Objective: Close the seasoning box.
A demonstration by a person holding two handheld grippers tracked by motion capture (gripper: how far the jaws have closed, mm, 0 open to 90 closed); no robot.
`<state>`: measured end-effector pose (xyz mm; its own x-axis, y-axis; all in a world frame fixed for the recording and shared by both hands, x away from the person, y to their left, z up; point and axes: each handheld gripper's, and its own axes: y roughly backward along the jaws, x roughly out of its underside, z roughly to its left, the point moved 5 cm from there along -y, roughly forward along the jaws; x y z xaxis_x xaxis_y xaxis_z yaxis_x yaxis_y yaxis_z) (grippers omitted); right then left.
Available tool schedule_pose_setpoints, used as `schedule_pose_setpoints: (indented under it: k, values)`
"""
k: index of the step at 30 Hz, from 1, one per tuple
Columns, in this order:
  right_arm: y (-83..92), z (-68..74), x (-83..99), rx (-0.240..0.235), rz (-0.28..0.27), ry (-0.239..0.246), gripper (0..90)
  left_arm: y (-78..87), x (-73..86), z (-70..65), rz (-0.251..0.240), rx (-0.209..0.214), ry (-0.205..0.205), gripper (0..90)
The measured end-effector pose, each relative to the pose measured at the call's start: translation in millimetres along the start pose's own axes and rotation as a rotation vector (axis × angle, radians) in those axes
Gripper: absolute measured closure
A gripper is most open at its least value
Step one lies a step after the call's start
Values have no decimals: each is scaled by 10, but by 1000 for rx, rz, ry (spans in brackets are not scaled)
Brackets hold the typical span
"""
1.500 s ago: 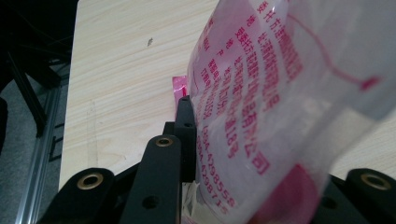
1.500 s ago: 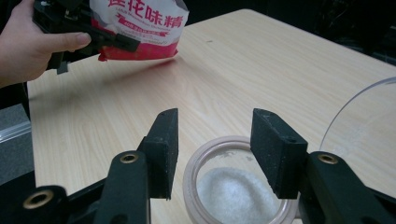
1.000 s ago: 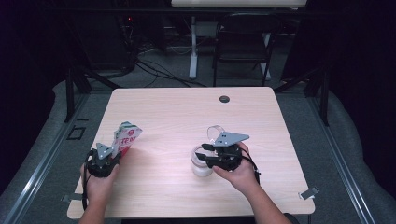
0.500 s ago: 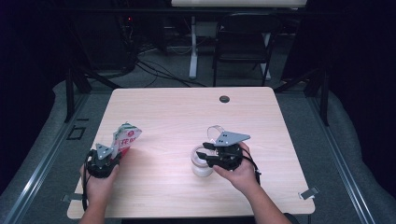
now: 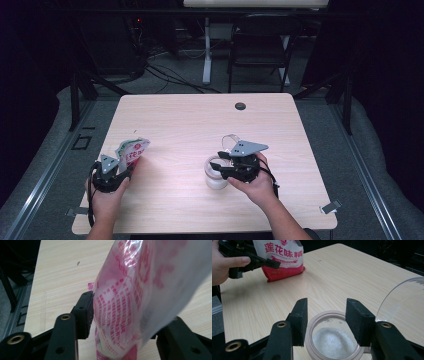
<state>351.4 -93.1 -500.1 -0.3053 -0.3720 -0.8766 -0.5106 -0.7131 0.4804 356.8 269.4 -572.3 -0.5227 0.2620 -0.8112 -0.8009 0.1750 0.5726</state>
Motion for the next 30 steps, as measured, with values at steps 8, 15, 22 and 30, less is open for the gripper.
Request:
schedule_pose_setpoints:
  k: [8, 15, 22, 30]
  values:
    - [0, -9, 2, 5, 2, -2, 521, 20, -5, 9, -17, 0, 9, 468]
    - [2, -15, 3, 10, -4, -8, 520, 54, -22, -16, -37, 28, 33, 477]
    - [2, -27, 3, 14, -10, -10, 517, 117, -54, -89, -66, 71, 36, 473]
    - [10, -26, 0, 15, -14, -9, 517, 146, -90, -209, -79, 101, 0, 447]
